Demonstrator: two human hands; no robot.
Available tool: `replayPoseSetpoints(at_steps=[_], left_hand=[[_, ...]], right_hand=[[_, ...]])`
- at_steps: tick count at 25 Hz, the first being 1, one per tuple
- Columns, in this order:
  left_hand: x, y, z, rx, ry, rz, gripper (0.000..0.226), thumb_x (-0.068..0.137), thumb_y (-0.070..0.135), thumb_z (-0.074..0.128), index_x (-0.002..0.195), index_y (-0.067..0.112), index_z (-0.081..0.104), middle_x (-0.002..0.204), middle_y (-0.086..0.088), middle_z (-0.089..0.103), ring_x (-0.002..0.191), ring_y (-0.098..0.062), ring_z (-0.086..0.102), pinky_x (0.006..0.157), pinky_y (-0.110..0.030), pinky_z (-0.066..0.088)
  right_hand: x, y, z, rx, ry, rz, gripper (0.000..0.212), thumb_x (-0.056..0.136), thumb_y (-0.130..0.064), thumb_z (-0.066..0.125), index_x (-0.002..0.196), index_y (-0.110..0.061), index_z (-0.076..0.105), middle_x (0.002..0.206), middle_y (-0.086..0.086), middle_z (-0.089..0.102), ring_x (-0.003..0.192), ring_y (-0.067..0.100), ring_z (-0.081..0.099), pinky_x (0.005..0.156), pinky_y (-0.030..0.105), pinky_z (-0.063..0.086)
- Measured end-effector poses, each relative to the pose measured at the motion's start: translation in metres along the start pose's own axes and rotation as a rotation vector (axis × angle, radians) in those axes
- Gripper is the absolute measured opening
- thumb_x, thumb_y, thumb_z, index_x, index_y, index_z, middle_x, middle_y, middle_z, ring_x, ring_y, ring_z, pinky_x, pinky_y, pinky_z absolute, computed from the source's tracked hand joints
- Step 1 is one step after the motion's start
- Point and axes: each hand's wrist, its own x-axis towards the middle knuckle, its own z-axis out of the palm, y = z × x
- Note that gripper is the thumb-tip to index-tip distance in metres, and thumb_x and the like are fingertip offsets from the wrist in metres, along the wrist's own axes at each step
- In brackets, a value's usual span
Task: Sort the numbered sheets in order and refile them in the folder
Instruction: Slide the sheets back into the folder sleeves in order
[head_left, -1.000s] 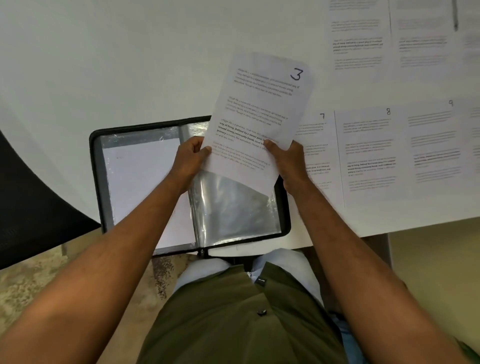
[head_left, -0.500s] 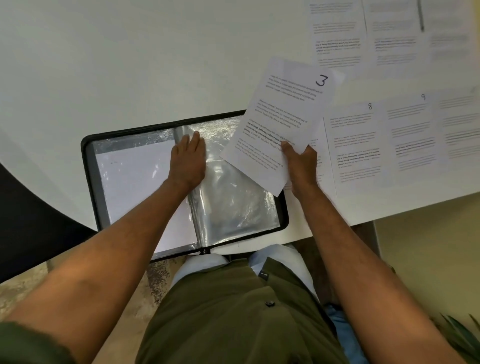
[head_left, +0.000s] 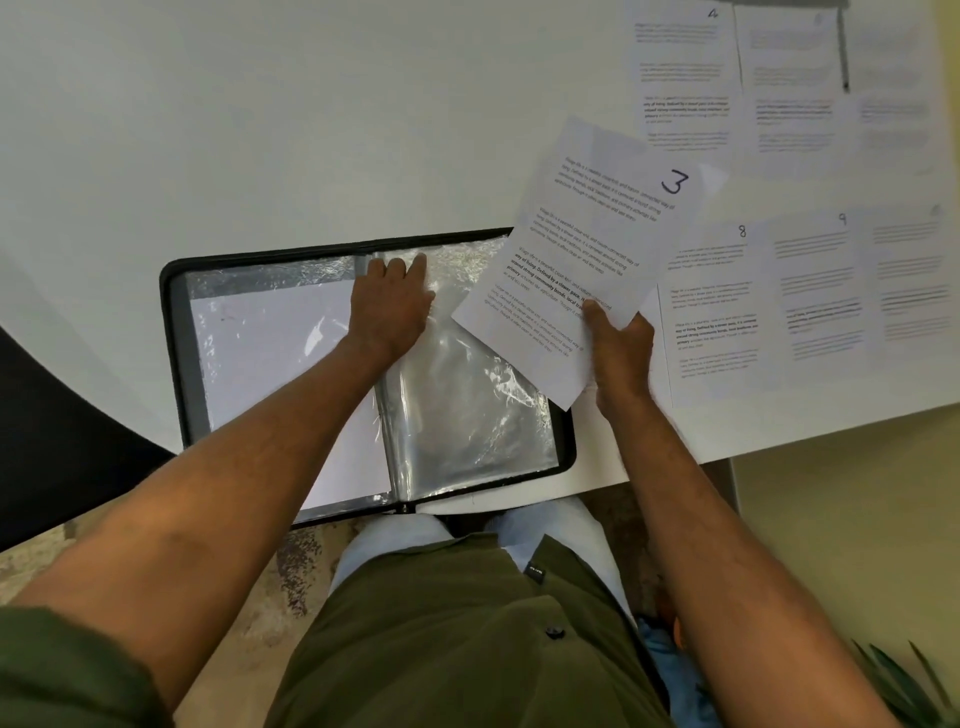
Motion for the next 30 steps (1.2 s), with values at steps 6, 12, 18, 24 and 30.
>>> replayPoseSetpoints(at_steps=[6,12,18,24,30], left_hand=[[0.017,0.001,-0.011,-0.077,0.033,-0.069,0.027,0.100,0.032,0.053,0.118,0.015,0.063,0.107,-0.012,0.072,0.105,-0.039,0.062,0.086,-0.046,0.047],[0.025,-0.008,-0.016,-0.254,0.146,-0.089,0.011,0.093,0.021,0.061,0.094,0.014,0.069,0.096,-0.010,0.065,0.092,-0.035,0.059,0.077,-0.046,0.050],[0.025,-0.018,-0.008,-0.193,0.268,0.135,0.009,0.087,0.009,0.059,0.083,0.012,0.066,0.085,-0.009,0.064,0.078,-0.033,0.057,0.072,-0.045,0.046],[0.018,-0.019,-0.004,-0.216,0.233,0.104,0.011,0.096,0.015,0.059,0.088,0.022,0.063,0.082,0.006,0.062,0.087,-0.023,0.059,0.096,-0.041,0.034],[0.021,-0.016,0.001,-0.231,0.230,0.060,0.013,0.099,0.017,0.054,0.089,0.023,0.061,0.083,0.007,0.059,0.087,-0.021,0.057,0.092,-0.039,0.033]], right_hand=[[0.013,0.000,-0.009,0.033,0.019,-0.007,0.040,0.098,-0.019,0.070,0.136,-0.024,0.060,0.121,-0.009,0.071,0.110,0.008,0.068,0.087,0.021,0.057],[0.047,-0.022,-0.001,0.146,0.058,0.008,0.058,0.095,-0.023,0.074,0.147,-0.018,0.052,0.132,-0.005,0.068,0.116,0.008,0.067,0.096,0.025,0.056],[0.092,-0.054,0.034,0.512,0.020,0.252,0.039,0.099,-0.014,0.067,0.138,-0.009,0.060,0.124,0.011,0.072,0.108,0.024,0.072,0.081,0.040,0.063],[0.118,-0.067,0.082,0.449,-0.081,0.283,0.039,0.093,-0.006,0.074,0.130,-0.005,0.063,0.122,0.016,0.071,0.111,0.031,0.070,0.091,0.052,0.060],[0.131,-0.069,0.123,0.338,-0.155,0.192,0.032,0.092,-0.004,0.074,0.122,-0.013,0.066,0.117,0.010,0.073,0.106,0.026,0.071,0.090,0.047,0.061]])
